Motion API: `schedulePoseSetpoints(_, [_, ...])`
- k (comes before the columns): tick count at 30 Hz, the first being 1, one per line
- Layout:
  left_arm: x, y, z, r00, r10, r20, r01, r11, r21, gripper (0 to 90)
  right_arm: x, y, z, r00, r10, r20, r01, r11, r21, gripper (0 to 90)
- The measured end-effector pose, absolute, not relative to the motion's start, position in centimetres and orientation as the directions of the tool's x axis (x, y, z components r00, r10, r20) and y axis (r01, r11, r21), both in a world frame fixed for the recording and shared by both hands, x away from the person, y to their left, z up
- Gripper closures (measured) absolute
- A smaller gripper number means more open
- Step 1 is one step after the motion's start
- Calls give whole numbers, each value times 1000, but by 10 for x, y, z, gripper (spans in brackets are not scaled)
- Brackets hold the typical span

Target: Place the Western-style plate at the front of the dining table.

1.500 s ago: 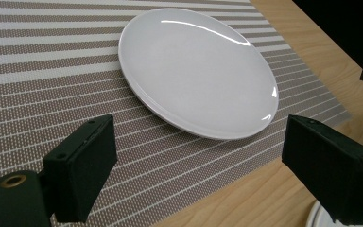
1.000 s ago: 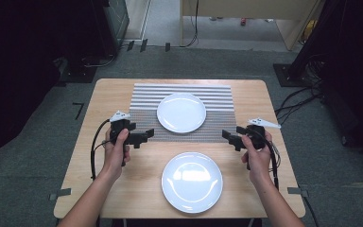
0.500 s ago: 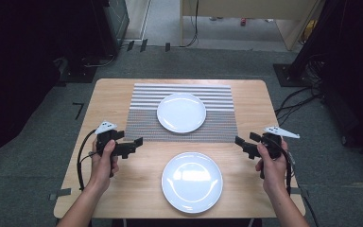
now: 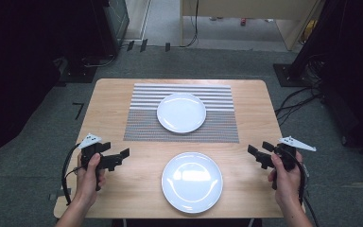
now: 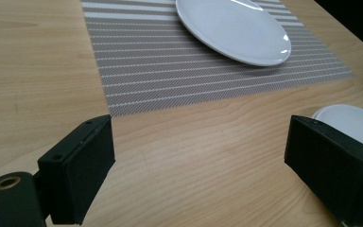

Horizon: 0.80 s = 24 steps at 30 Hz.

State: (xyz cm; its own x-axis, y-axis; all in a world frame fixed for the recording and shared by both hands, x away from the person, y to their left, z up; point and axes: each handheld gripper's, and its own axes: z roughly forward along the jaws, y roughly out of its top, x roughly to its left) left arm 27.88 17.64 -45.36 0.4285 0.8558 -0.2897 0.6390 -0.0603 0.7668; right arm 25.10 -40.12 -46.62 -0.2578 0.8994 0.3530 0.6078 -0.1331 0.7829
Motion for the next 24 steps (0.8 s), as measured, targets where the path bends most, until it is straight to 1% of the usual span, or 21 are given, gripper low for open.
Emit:
schedulePoseSetpoints(12, [260, 206, -464, 377, 883, -281, 647, -34, 762, 89, 226, -429, -484, -202, 915, 349, 618, -158, 770, 237])
schedulePoseSetpoints(16, [255, 216, -469, 352, 894, -279, 649, -18, 761, 89, 217, -440, -491, -174, 915, 365, 625, -184, 759, 237])
schedulePoseSetpoints(18, [252, 221, -473, 335, 900, -277, 651, -8, 759, 89, 212, -443, -494, -165, 911, 379, 630, -198, 751, 238])
schedulePoseSetpoints(24, [244, 233, -489, 307, 913, -269, 671, -7, 741, 89, 202, -449, -502, -156, 914, 375, 636, -198, 746, 237])
